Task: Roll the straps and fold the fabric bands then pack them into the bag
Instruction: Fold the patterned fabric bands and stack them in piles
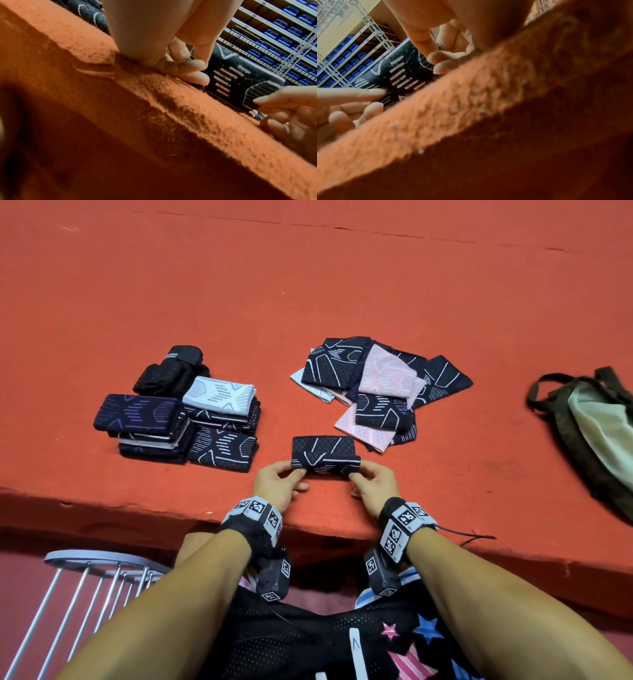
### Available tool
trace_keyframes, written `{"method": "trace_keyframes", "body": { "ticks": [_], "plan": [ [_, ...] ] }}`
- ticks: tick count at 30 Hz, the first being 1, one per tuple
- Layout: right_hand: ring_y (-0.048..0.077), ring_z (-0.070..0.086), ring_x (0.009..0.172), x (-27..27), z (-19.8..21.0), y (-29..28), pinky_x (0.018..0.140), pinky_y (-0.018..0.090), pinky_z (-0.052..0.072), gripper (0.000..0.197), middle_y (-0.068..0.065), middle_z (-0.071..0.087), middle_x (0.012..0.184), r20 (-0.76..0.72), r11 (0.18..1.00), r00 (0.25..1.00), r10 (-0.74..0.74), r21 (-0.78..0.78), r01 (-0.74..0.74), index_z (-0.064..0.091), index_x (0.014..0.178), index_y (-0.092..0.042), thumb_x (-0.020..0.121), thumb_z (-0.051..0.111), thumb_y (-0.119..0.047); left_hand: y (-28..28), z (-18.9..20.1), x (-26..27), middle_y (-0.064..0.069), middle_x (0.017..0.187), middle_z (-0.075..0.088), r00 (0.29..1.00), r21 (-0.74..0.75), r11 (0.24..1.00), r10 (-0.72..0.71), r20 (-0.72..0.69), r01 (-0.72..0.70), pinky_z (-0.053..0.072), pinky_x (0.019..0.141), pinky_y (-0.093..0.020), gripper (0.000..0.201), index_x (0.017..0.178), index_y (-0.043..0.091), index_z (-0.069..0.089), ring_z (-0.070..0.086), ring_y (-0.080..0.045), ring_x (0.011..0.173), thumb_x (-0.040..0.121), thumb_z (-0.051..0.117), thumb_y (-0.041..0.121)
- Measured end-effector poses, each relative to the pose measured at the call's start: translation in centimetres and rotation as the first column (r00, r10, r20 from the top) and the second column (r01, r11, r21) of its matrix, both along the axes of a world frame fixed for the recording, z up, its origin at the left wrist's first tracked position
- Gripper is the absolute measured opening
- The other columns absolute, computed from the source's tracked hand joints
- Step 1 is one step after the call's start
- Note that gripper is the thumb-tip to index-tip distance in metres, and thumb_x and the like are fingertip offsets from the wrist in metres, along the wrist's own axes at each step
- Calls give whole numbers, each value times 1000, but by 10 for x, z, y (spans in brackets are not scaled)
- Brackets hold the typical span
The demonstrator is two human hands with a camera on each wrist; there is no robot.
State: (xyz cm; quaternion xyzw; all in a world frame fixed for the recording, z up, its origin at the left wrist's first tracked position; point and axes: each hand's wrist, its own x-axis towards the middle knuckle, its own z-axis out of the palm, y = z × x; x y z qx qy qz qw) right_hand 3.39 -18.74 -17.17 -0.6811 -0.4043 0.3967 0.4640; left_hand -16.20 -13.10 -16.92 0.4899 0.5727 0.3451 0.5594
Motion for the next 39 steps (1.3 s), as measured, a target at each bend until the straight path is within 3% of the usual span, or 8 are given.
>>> {"method": "trace_keyframes", "body": {
  "ticks": [7,10,16,19,24,32,36,39],
  "plan": [
    [9,60,54,-3,1,2,60,36,59,19,-5,69,99,123,999,992,43,0,-43,61,117,-22,100,56,-29,-2,3,0,0,74,73,999,50,999,3,-54,-1,44,44,-19,16,95,18,66,70,-25,62,97,63,34],
    [5,59,51,-4,0,2,56,27,56,18,-3,68,93,115,1000,993,15,-19,-13,62,116,-20,100,56,-27,-4,4,1,7,83,72,995,104,995,15,-96,-5,44,49,-19,16,93,20,68,72,-20,59,96,65,35],
    [13,59,59,-1,-1,7,57,32,55,5,-1,65,80,91,996,995,-42,-73,49,58,98,-27,96,62,-27,0,3,4,0,51,64,980,89,994,76,-186,-60,47,60,-25,18,89,21,72,62,-7,47,90,71,40],
    [11,59,56,-2,-2,6,66,41,55,19,-5,65,69,135,995,987,-81,-39,87,48,94,-36,92,65,-27,3,5,8,2,49,60,965,85,994,94,-245,-75,44,52,-21,25,92,18,70,57,-4,39,89,71,43],
    [11,64,73,-5,4,1,71,25,48,19,-4,66,74,248,997,965,-82,33,76,61,100,-33,90,65,-18,5,10,16,-4,56,60,942,60,989,148,-302,-136,33,32,-13,37,97,12,55,49,-4,28,85,77,39],
    [15,59,85,-9,7,9,78,25,44,18,0,63,93,459,990,886,-72,-78,121,70,104,-32,86,69,-29,9,11,18,-5,57,66,924,-6,981,180,-339,-193,38,33,-14,32,89,16,67,55,-5,32,80,80,44],
    [23,60,89,-13,15,8,80,30,48,20,3,51,108,541,978,841,21,-185,95,62,109,-33,89,64,-35,5,11,20,-2,73,68,888,51,984,175,-426,-170,50,59,-27,31,74,23,62,67,-22,67,78,78,48],
    [24,58,88,-11,17,10,78,33,46,19,3,63,98,533,980,840,103,-197,4,56,105,-29,88,63,-32,1,8,16,1,83,65,912,114,990,125,-390,-87,54,61,-33,32,76,26,52,67,-24,66,82,72,50]
  ]
}}
